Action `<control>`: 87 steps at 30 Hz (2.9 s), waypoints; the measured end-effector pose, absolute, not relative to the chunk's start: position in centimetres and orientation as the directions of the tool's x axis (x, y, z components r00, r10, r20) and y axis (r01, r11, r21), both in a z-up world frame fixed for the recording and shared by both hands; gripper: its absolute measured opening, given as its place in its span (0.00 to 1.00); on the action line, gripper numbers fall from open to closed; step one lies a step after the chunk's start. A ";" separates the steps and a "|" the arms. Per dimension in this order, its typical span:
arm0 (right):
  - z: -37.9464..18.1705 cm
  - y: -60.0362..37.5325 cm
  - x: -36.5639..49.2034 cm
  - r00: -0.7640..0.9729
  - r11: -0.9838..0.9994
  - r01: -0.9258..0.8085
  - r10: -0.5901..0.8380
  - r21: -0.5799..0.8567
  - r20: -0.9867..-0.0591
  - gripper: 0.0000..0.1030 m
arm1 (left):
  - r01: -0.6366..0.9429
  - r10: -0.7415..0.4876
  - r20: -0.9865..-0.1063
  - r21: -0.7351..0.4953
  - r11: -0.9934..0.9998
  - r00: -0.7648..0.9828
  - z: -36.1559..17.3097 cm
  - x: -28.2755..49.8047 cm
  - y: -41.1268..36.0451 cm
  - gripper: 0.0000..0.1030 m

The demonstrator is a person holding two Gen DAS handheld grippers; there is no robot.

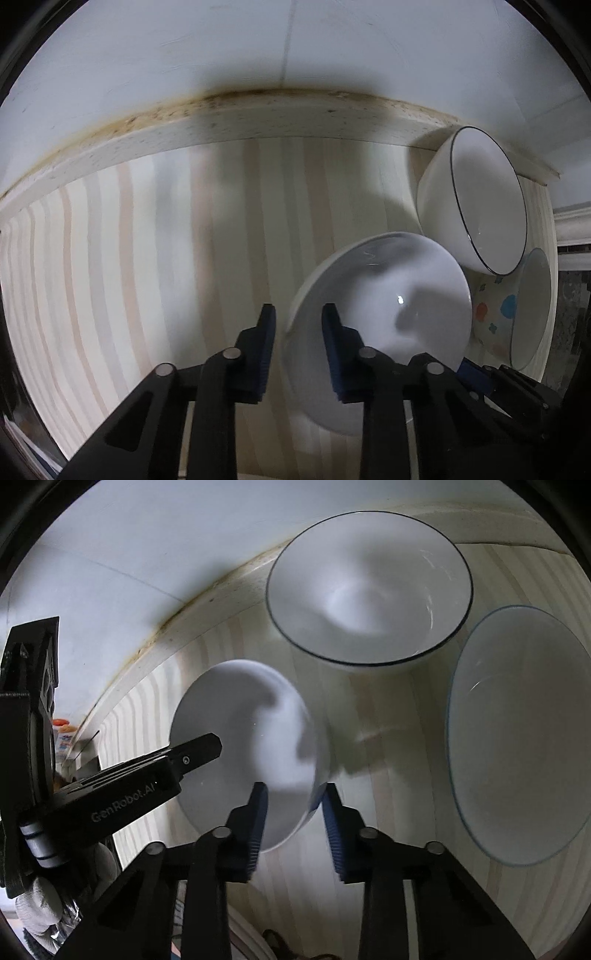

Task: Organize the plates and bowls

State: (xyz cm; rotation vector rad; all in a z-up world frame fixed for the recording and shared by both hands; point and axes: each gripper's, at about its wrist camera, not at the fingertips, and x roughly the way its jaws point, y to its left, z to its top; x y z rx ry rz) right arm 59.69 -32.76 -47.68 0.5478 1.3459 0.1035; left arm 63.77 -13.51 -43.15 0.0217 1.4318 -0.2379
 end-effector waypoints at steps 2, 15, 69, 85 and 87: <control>-47.7 -32.9 59.8 0.243 0.871 0.242 0.372 0.427 -0.896 0.18 | 0.182 -0.137 -0.982 -0.113 0.977 0.128 -43.1 63.7 -13.8 0.19; -45.9 -32.9 58.2 0.259 0.895 0.182 0.355 0.406 -0.898 0.17 | 0.197 -0.125 -0.977 -0.090 0.976 0.175 -40.8 59.8 -14.8 0.18; -48.5 -41.9 37.5 0.173 0.901 0.217 0.342 0.374 -0.924 0.20 | 0.343 -0.125 -0.989 -0.089 0.935 0.083 -45.1 42.0 -24.3 0.18; -41.5 -52.0 43.8 0.366 0.822 0.279 0.387 0.497 -0.846 0.47 | 0.238 -0.244 -0.946 -0.192 0.952 0.213 -36.1 53.7 -25.7 0.35; -41.8 -52.8 46.3 0.377 0.814 0.282 0.392 0.507 -0.839 0.47 | 0.242 -0.256 -0.948 -0.208 0.948 0.190 -37.0 55.6 -26.8 0.35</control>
